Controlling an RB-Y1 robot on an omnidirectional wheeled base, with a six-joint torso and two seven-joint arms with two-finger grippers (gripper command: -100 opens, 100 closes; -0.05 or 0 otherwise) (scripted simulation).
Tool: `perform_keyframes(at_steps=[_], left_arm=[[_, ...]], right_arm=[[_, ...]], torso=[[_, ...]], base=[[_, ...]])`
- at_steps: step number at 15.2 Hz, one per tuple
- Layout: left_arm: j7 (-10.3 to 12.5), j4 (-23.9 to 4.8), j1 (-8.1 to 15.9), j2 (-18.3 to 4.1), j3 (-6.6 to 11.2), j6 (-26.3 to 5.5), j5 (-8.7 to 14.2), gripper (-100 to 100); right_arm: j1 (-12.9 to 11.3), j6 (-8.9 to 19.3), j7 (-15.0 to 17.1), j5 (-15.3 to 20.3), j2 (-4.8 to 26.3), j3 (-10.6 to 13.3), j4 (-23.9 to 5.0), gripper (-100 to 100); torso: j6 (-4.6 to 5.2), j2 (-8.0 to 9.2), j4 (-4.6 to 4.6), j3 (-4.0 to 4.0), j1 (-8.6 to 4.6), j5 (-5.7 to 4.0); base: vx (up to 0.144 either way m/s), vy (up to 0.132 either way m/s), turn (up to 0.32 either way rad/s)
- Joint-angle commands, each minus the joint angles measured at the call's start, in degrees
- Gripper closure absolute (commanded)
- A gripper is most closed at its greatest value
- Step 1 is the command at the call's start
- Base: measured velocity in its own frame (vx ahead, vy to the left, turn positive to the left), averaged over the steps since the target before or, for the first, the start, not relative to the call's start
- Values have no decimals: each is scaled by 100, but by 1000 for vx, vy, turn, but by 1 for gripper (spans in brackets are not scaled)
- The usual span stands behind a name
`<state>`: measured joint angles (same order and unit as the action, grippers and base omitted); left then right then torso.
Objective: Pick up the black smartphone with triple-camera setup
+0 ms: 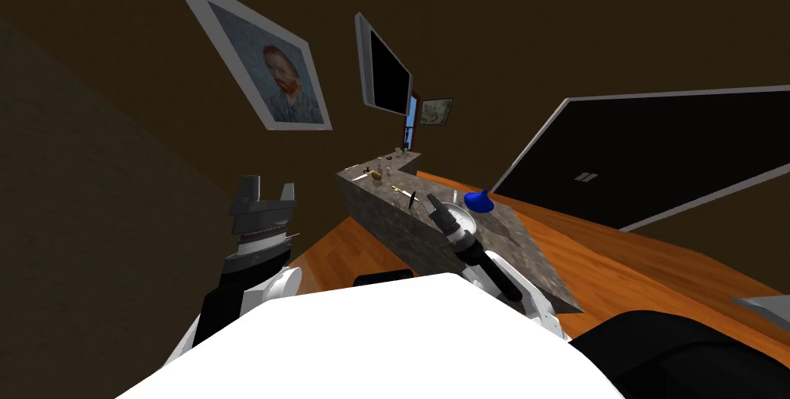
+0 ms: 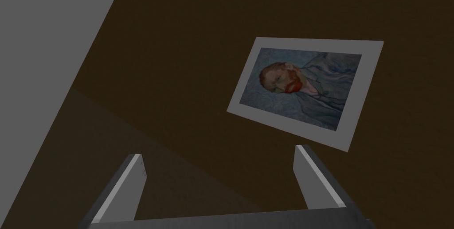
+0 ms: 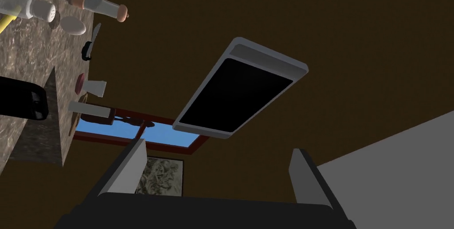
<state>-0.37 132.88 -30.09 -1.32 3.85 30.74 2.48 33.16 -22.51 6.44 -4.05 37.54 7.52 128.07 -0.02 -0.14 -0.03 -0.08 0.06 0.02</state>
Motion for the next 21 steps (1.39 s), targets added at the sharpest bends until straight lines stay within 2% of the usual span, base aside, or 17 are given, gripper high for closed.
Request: perform_keyframes(at_steps=[1,3,6,7,8,10,11,12,14,15,16,21], left_arm=[[0,0,0,0,0,0,0,0],[0,0,0,0,0,0,0,0],[0,0,0,0,0,0,0,0],[0,0,0,0,0,0,0,0],[0,0,0,0,0,0,0,0],[0,0,0,0,0,0,0,0],[0,0,0,0,0,0,0,0],[0,0,0,0,0,0,0,0],[0,0,0,0,0,0,0,0],[0,0,0,0,0,0,0,0],[0,0,0,0,0,0,0,0],[0,0,0,0,0,0,0,0]], right_arm=[[37,4,48,-16,286,62,-20,-100],[37,4,48,-16,452,62,-20,-100],[73,15,125,-53,882,134,-62,-100],[73,15,125,-53,922,134,-62,-100],[109,25,204,-92,1111,207,-106,-100],[109,25,204,-92,1365,207,-106,-100],[109,25,204,-92,1407,207,-106,-100],[146,36,286,-132,1591,283,-151,-100],[146,36,286,-132,1864,283,-151,-100],[146,36,286,-132,1905,283,-151,-100],[183,46,370,-174,2091,359,-197,-100],[219,57,457,-217,2711,437,-243,-100]], torso=[[0,0,0,0,0,0],[2,-1,0,-1,1,1],[0,0,0,0,1,0],[2,1,0,0,1,0],[2,3,0,1,0,0],[0,-1,0,-1,3,1],[1,-1,0,-1,2,1],[2,2,0,1,-1,0],[0,-3,-1,-2,2,0],[1,-2,-1,-2,1,1],[2,1,0,0,0,0],[0,-1,0,-1,2,1]], base=[[41,24,92],[25,13,9],[29,17,71],[19,11,7],[31,24,80],[37,19,80],[19,6,0],[32,16,76],[38,18,75],[20,7,7],[29,16,69],[35,18,81]])
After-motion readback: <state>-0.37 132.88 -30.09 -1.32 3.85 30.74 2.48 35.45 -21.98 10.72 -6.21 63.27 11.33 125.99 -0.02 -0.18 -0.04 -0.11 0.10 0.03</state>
